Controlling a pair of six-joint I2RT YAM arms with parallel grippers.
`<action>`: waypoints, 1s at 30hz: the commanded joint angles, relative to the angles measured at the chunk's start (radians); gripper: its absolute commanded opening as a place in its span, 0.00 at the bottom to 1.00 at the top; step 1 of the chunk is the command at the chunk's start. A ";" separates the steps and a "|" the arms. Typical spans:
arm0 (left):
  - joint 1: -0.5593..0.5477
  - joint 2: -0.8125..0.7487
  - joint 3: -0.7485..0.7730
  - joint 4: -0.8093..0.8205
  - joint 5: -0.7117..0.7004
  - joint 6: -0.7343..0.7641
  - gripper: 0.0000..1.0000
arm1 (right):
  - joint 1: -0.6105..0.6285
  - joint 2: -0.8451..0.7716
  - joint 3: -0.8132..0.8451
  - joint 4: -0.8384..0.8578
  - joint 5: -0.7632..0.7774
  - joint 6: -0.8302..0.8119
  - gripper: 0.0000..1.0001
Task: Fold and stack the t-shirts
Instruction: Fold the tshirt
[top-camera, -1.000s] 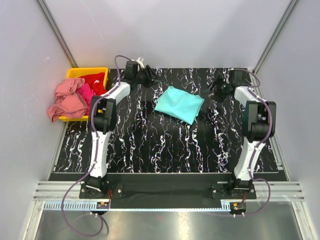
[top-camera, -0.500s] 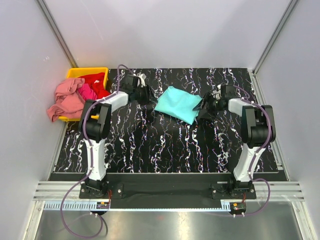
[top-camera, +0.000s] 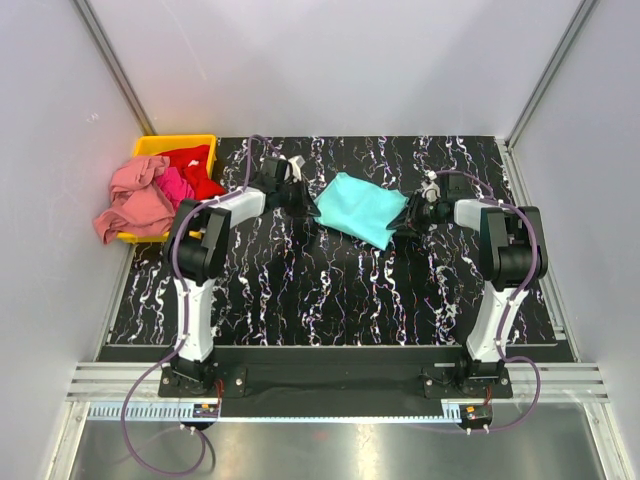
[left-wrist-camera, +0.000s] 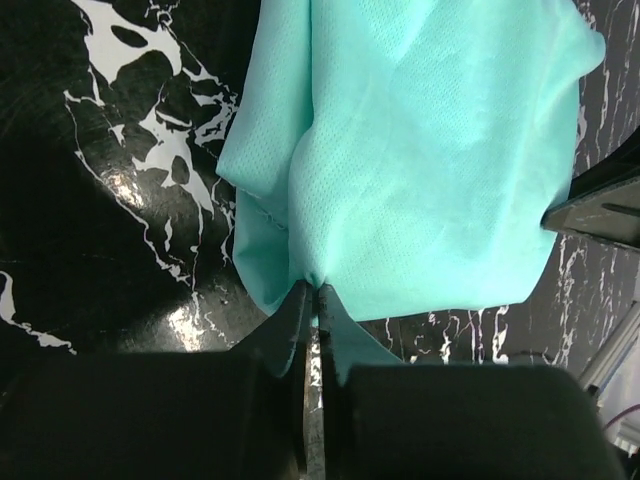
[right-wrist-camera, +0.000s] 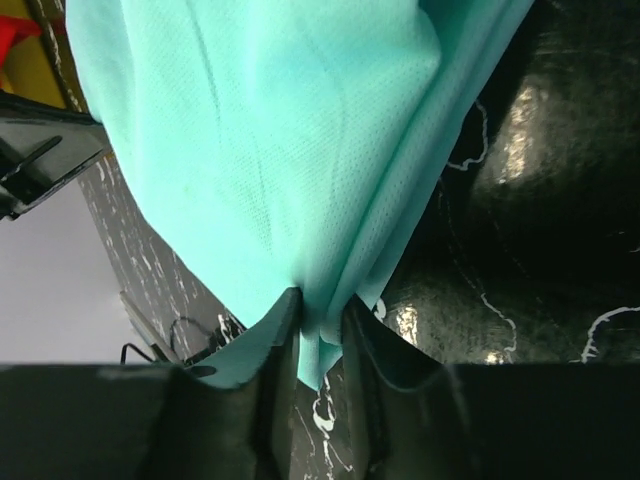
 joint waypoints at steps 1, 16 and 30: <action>-0.001 -0.028 -0.015 -0.015 0.010 -0.011 0.00 | 0.000 -0.019 0.000 -0.007 -0.055 -0.036 0.28; -0.127 -0.545 -0.624 -0.127 -0.110 -0.295 0.20 | 0.095 -0.294 -0.327 -0.182 -0.003 -0.022 0.21; -0.044 -0.458 -0.248 -0.281 -0.072 0.225 0.55 | 0.094 -0.304 -0.120 -0.259 0.020 -0.169 0.63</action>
